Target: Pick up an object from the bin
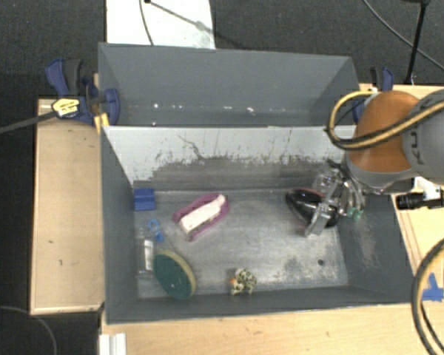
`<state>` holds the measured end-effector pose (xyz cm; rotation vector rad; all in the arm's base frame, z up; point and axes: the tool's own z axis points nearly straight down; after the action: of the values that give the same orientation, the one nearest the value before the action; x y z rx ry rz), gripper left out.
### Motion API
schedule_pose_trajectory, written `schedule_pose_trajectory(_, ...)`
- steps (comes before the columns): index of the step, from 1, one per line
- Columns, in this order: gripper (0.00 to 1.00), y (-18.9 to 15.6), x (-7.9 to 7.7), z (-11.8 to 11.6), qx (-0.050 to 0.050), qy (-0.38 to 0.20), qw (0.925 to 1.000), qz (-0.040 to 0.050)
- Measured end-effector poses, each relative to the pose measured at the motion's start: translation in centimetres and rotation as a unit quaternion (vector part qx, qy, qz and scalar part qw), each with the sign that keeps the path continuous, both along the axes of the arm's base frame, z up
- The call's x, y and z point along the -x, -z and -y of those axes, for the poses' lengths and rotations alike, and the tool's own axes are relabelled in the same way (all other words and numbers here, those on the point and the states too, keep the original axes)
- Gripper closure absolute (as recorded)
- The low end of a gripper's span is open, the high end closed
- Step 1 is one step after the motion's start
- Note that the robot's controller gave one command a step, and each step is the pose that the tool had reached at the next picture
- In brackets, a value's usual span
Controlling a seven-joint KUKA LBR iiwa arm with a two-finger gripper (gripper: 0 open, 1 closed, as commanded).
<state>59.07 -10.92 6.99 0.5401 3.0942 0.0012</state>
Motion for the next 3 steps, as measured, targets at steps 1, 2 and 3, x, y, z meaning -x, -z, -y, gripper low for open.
schedule_pose_trajectory(1,0.0,-0.1,-0.1,0.0,0.0,-0.001,1.0,0.0009)
schedule_pose_trajectory(2,1.0,0.0,0.0,0.0,0.0,-0.001,1.0,0.0003)
schedule_pose_trajectory(3,1.0,-2.1,-0.1,0.0,0.001,-0.002,1.0,0.0018)
